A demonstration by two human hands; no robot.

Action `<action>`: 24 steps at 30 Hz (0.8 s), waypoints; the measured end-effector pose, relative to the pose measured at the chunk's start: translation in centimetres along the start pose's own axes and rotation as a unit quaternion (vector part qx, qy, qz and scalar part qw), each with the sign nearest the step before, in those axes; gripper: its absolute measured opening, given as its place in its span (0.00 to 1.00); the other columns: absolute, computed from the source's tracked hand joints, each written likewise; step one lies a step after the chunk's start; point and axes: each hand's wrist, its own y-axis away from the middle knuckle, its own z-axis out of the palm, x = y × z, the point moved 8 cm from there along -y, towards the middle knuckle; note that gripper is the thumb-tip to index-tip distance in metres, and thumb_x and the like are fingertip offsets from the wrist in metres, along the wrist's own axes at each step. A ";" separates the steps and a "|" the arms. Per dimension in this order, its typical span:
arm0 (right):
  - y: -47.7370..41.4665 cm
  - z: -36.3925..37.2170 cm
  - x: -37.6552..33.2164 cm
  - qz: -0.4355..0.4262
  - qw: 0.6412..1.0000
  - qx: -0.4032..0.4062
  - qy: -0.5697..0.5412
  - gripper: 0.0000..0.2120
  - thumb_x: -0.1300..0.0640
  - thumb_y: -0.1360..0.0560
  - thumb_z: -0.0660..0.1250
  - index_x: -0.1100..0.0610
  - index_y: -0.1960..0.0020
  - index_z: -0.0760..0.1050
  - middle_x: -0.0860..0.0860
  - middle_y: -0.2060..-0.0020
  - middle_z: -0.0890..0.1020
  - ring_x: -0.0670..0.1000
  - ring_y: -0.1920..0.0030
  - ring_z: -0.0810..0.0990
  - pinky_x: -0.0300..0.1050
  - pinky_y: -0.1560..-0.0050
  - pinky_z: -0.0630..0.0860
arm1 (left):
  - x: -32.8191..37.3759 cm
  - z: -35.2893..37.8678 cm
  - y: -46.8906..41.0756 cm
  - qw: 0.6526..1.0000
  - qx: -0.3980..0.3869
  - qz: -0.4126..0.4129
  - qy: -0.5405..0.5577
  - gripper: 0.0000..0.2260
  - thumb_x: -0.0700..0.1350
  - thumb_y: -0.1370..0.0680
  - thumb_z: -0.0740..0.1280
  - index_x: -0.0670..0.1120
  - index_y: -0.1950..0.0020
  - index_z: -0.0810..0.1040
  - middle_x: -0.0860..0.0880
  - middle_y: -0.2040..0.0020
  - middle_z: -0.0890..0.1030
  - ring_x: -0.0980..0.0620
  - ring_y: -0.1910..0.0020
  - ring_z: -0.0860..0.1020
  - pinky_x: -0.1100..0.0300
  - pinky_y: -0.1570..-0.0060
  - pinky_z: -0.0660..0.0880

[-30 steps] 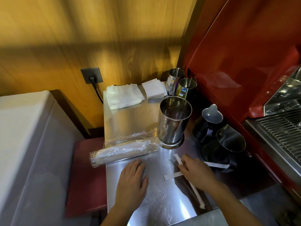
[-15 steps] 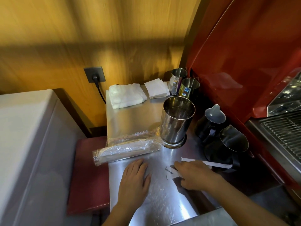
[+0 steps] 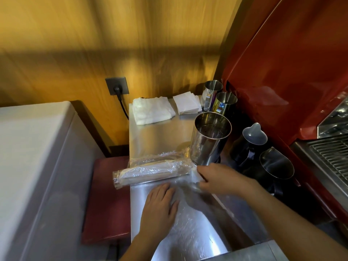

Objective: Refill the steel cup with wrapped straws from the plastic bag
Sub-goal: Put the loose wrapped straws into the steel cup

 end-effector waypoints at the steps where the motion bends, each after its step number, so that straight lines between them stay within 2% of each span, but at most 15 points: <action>1: 0.2 -1.6 -0.5 -0.006 1.000 0.016 -0.026 0.11 0.52 0.28 0.60 0.52 0.66 0.61 0.51 0.70 0.71 0.52 0.70 0.71 0.46 0.72 0.63 | 0.0 0.0 0.0 1.000 0.002 0.001 0.000 0.15 0.48 0.28 0.67 0.46 0.43 0.77 0.46 0.42 0.80 0.52 0.40 0.69 0.57 0.39 0.63; 5: 1.8 -8.6 -2.2 -0.052 0.985 0.098 -0.130 0.05 0.55 0.27 0.62 0.51 0.62 0.69 0.55 0.67 0.78 0.55 0.66 0.78 0.52 0.67 0.74 | -0.1 0.2 0.1 1.000 -0.007 -0.004 -0.011 0.15 0.50 0.27 0.64 0.46 0.43 0.77 0.48 0.41 0.79 0.51 0.39 0.72 0.57 0.39 0.67; 7: 3.2 -12.2 -2.5 -0.082 0.961 0.183 -0.190 0.07 0.57 0.26 0.63 0.46 0.61 0.71 0.54 0.66 0.80 0.55 0.65 0.80 0.51 0.65 0.76 | 0.0 0.2 0.2 1.000 -0.011 -0.005 -0.018 0.14 0.50 0.26 0.64 0.47 0.43 0.77 0.48 0.41 0.79 0.49 0.41 0.76 0.56 0.39 0.69; 8: 4.2 -14.0 -2.4 -0.096 0.943 0.239 -0.212 0.08 0.58 0.26 0.64 0.45 0.61 0.71 0.54 0.67 0.80 0.53 0.66 0.80 0.49 0.65 0.77 | 0.1 0.2 0.2 1.000 -0.011 -0.004 -0.018 0.14 0.50 0.26 0.62 0.46 0.43 0.78 0.48 0.41 0.80 0.48 0.41 0.76 0.56 0.38 0.69; 10: 5.9 -17.2 -1.8 -0.120 0.900 0.343 -0.242 0.06 0.57 0.25 0.63 0.49 0.59 0.72 0.48 0.70 0.77 0.43 0.69 0.78 0.34 0.71 0.72 | 0.2 0.1 0.2 1.000 -0.012 -0.004 -0.024 0.14 0.50 0.26 0.63 0.46 0.44 0.78 0.47 0.41 0.80 0.47 0.41 0.77 0.55 0.39 0.70; 11: 6.7 -18.4 -1.4 -0.124 0.878 0.393 -0.242 0.04 0.57 0.25 0.62 0.52 0.58 0.72 0.44 0.70 0.75 0.39 0.69 0.77 0.29 0.71 0.70 | 0.2 0.2 0.1 1.000 -0.013 -0.005 -0.027 0.14 0.49 0.27 0.64 0.45 0.44 0.78 0.47 0.41 0.80 0.46 0.42 0.78 0.54 0.40 0.73; 14: 7.2 -20.2 0.6 -0.088 0.832 0.500 -0.222 0.03 0.60 0.24 0.61 0.57 0.56 0.72 0.42 0.68 0.74 0.35 0.69 0.76 0.27 0.71 0.69 | 0.3 0.2 0.1 0.999 -0.019 -0.004 -0.041 0.14 0.47 0.28 0.68 0.45 0.44 0.79 0.46 0.42 0.80 0.46 0.43 0.78 0.51 0.42 0.75; 16: 5.5 -19.3 1.8 -0.024 0.852 0.486 -0.194 0.06 0.57 0.23 0.60 0.60 0.55 0.72 0.48 0.68 0.76 0.40 0.70 0.76 0.34 0.70 0.71 | 0.5 0.1 0.0 0.999 -0.021 -0.001 -0.049 0.14 0.48 0.28 0.67 0.45 0.45 0.79 0.46 0.42 0.81 0.46 0.43 0.78 0.51 0.42 0.76; 17: 4.2 -18.3 2.4 0.017 0.878 0.448 -0.169 0.08 0.56 0.23 0.60 0.60 0.54 0.72 0.52 0.67 0.77 0.45 0.70 0.76 0.44 0.68 0.73 | 0.5 0.1 0.0 0.998 -0.023 -0.001 -0.052 0.14 0.48 0.28 0.66 0.45 0.45 0.79 0.46 0.42 0.81 0.46 0.43 0.78 0.52 0.42 0.76; 18: 2.8 -17.0 3.1 0.059 0.907 0.396 -0.130 0.08 0.54 0.24 0.60 0.60 0.54 0.72 0.56 0.66 0.78 0.53 0.68 0.77 0.48 0.65 0.73 | 0.5 0.1 0.0 0.998 -0.025 -0.002 -0.053 0.14 0.48 0.28 0.66 0.45 0.45 0.79 0.46 0.42 0.81 0.47 0.43 0.78 0.52 0.42 0.76; 19: 1.7 -15.7 3.7 0.099 0.931 0.341 -0.084 0.08 0.53 0.24 0.61 0.58 0.54 0.73 0.58 0.64 0.79 0.58 0.64 0.78 0.50 0.61 0.72 | 0.5 0.1 0.0 0.998 -0.026 -0.003 -0.053 0.14 0.48 0.28 0.66 0.45 0.45 0.79 0.46 0.42 0.81 0.47 0.43 0.78 0.52 0.42 0.75; 21: 0.4 -13.8 4.6 0.147 0.954 0.260 -0.028 0.08 0.51 0.25 0.61 0.55 0.55 0.73 0.56 0.60 0.79 0.62 0.56 0.78 0.50 0.57 0.70 | 0.5 0.1 0.0 0.998 -0.029 -0.005 -0.056 0.14 0.48 0.28 0.66 0.45 0.44 0.79 0.46 0.42 0.81 0.47 0.43 0.79 0.51 0.42 0.75; 24: 0.5 -13.4 5.2 0.154 0.953 0.255 -0.047 0.06 0.49 0.27 0.62 0.52 0.56 0.73 0.54 0.58 0.81 0.60 0.54 0.78 0.50 0.57 0.70 | 0.6 -0.1 0.0 0.998 -0.033 -0.010 -0.058 0.15 0.49 0.29 0.66 0.46 0.44 0.79 0.47 0.43 0.81 0.48 0.44 0.79 0.52 0.42 0.75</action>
